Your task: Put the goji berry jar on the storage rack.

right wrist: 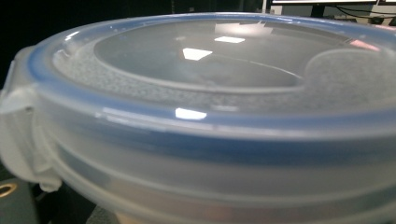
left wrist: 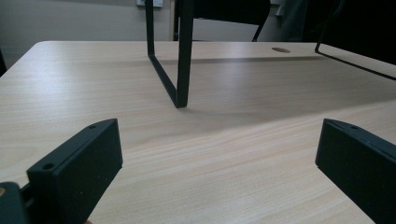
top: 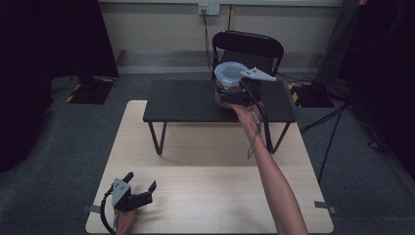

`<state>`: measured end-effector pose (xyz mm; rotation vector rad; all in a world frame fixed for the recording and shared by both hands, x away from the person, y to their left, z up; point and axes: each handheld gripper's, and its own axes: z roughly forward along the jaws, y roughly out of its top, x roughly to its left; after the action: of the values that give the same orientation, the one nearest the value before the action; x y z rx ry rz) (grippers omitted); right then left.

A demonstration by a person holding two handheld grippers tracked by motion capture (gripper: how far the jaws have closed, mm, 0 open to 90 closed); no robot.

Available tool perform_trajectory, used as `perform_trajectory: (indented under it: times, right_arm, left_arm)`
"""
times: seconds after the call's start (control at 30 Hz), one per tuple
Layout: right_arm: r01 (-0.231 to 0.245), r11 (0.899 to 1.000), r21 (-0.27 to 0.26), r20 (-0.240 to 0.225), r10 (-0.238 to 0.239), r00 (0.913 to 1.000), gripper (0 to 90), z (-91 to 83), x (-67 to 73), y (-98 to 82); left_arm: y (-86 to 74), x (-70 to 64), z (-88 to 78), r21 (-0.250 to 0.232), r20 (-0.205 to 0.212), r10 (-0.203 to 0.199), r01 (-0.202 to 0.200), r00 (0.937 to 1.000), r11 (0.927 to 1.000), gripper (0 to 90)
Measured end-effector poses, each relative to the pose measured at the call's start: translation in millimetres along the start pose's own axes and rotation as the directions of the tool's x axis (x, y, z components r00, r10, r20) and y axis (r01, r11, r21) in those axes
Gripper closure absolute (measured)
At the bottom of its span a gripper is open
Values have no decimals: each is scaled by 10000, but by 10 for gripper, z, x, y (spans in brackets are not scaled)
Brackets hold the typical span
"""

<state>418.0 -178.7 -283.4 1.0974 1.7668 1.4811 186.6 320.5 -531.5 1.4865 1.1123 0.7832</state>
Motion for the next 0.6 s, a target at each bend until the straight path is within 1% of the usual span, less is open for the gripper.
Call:
perform_trajectory:
  times: [0.13, 0.17, 0.27, 0.3, 0.37, 0.4, 0.43, 0.6]
  right_arm:
    - [-11, 10000, 81, 122, 10, 9999, 22, 68, 24, -27]
    - [-78, 9999, 88, 131, 76, 9999, 22, 81, 29, -34]
    - [-47, 9999, 156, 261, 43, 9996, 22, 126, 37, -52]
    - [-159, 9997, 186, 266, 154, 9995, 22, 140, 38, -56]
    - [-185, 9995, 258, 324, 177, 9993, 22, 169, 41, -70]
    - [-70, 9997, 246, 364, 61, 9993, 22, 177, 36, -83]
    - [-193, 9996, 226, 381, 185, 9991, 22, 185, 40, -96]
    - [-191, 9997, 172, 481, 183, 9987, 22, 214, 48, -139]
  left_arm:
    - [-2, 1, -1, -10, 0, -20, 20, 10000, 10000, 0]
    - [-2, 1, -1, -12, 1, -27, 27, 10000, 10000, 0]
    - [-1, 0, -1, -6, -5, -13, 13, 10000, 10000, 0]
    - [-1, 0, -1, -4, -7, -12, 12, 10000, 10000, 0]
    - [-2, 0, -1, -8, -5, -15, 15, 10000, 10000, 0]
    - [-2, 1, -1, -7, -4, -18, 18, 10000, 10000, 0]
    - [-2, 1, -1, -11, -2, -26, 26, 10000, 10000, 0]
    - [-3, 2, 0, -16, -1, -31, 31, 10000, 10000, 0]
